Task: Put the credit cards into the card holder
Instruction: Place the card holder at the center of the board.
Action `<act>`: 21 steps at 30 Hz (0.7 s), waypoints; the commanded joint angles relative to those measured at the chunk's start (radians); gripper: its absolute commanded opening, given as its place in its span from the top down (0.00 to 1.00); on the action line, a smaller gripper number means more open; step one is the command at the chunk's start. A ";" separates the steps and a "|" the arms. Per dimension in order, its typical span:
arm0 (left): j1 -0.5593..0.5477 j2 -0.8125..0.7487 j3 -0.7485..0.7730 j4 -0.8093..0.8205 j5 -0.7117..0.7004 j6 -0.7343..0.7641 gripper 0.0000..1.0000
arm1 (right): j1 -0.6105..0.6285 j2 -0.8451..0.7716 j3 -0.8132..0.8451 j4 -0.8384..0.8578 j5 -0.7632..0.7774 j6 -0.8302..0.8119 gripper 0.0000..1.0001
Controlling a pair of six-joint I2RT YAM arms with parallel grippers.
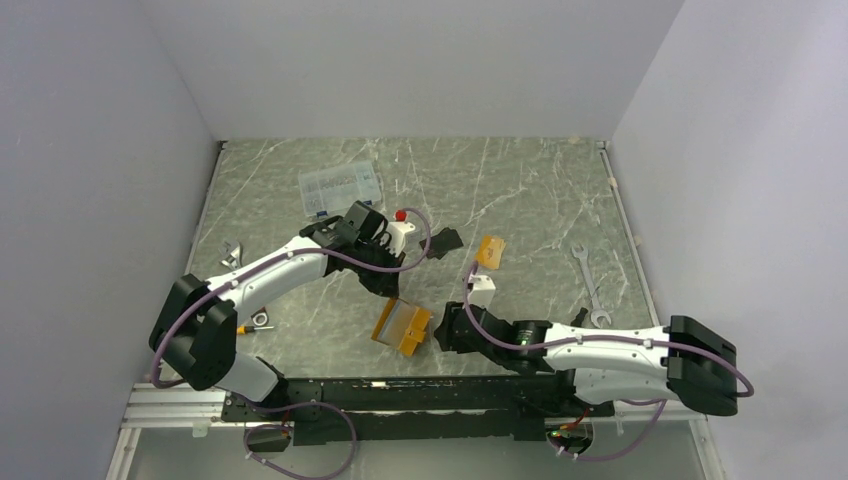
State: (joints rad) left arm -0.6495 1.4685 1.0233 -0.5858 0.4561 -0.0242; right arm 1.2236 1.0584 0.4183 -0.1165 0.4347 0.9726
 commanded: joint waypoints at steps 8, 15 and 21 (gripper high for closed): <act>-0.005 -0.048 0.058 -0.011 -0.064 -0.048 1.00 | -0.242 -0.329 0.002 0.020 -0.095 -0.053 0.51; -0.010 0.003 0.116 -0.049 -0.140 -0.130 1.00 | -0.247 -0.114 0.149 0.206 -0.276 -0.096 0.55; -0.010 0.034 0.094 -0.033 -0.135 -0.131 1.00 | -0.230 0.073 0.150 0.356 -0.381 -0.096 0.67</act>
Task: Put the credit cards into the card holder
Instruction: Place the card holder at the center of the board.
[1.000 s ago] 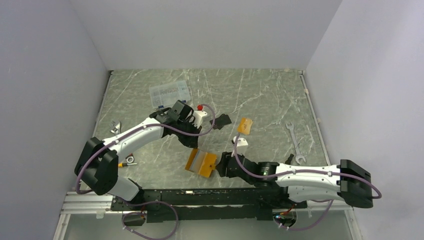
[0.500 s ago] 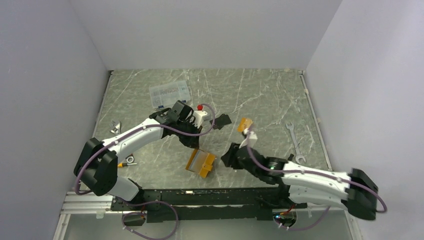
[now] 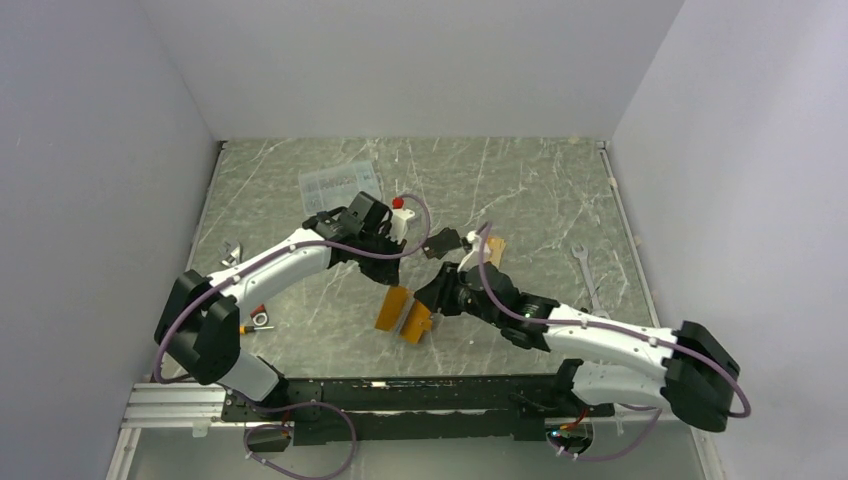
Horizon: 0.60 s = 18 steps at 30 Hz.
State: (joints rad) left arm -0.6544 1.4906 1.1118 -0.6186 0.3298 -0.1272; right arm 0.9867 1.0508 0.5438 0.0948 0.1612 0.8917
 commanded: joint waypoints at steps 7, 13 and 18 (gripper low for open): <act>0.000 0.044 -0.013 0.010 -0.039 0.017 1.00 | -0.011 0.142 -0.070 0.192 -0.149 0.002 0.73; 0.001 0.069 -0.023 0.021 -0.061 0.035 1.00 | -0.013 0.131 -0.123 0.196 -0.157 0.007 0.75; 0.002 0.084 -0.039 0.036 -0.069 0.047 1.00 | -0.015 0.143 -0.177 0.248 -0.202 0.027 0.77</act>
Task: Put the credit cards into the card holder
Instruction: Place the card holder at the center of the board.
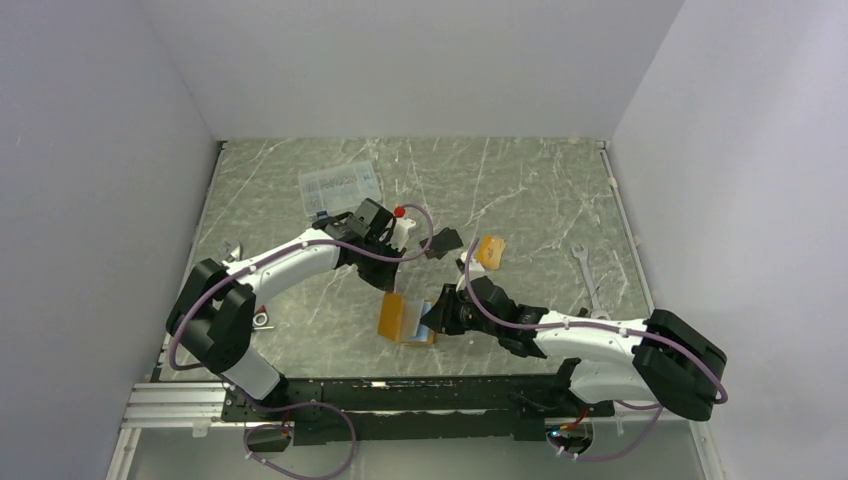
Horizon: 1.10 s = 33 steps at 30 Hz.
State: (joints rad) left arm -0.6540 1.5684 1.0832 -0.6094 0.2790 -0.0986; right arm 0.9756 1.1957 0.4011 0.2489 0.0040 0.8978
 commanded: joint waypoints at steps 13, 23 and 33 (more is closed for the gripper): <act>0.001 -0.001 -0.027 0.050 0.015 0.026 1.00 | -0.010 0.153 0.023 0.177 -0.104 0.006 0.87; 0.093 0.032 0.003 0.063 0.155 0.027 0.67 | -0.014 0.235 0.074 0.214 -0.145 -0.015 0.85; 0.332 0.037 0.141 0.015 0.267 0.083 0.49 | -0.106 0.011 0.065 -0.046 -0.078 -0.100 0.66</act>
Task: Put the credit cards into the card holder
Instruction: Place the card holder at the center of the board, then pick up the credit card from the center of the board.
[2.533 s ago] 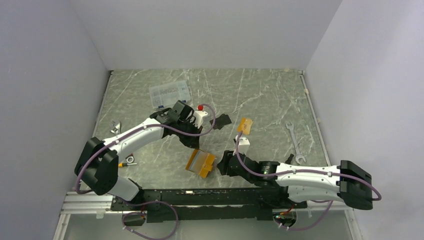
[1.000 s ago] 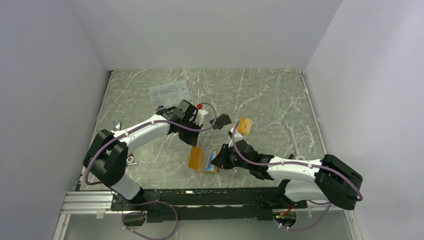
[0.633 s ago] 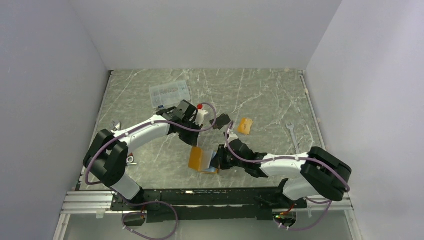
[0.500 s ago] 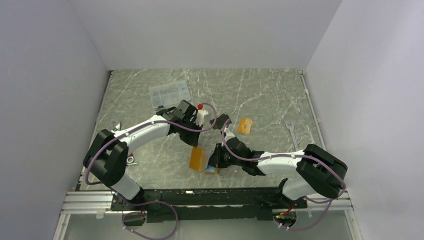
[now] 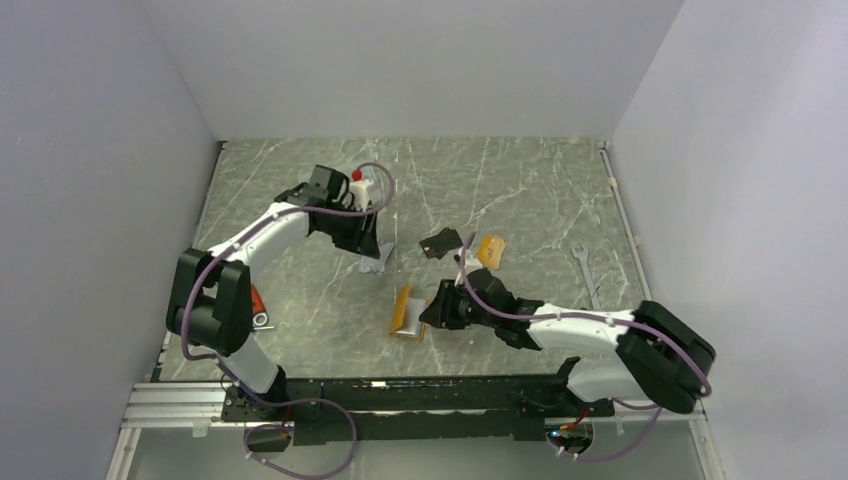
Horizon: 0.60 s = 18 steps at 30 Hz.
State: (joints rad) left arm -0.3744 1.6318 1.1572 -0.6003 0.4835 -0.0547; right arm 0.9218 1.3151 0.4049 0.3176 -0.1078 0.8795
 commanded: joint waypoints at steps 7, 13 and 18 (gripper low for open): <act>0.098 0.018 0.059 0.068 0.033 0.079 0.49 | -0.229 -0.006 0.295 -0.186 -0.080 -0.205 0.57; 0.143 0.072 0.018 0.143 -0.024 0.126 0.54 | -0.304 0.283 0.537 -0.146 -0.208 -0.234 0.47; 0.144 0.065 -0.026 0.238 -0.110 0.217 0.58 | -0.313 0.542 0.673 -0.064 -0.294 -0.174 0.45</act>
State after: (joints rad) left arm -0.2298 1.7168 1.1622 -0.4725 0.4366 0.0658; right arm 0.6125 1.7187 1.0004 0.1978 -0.2996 0.6834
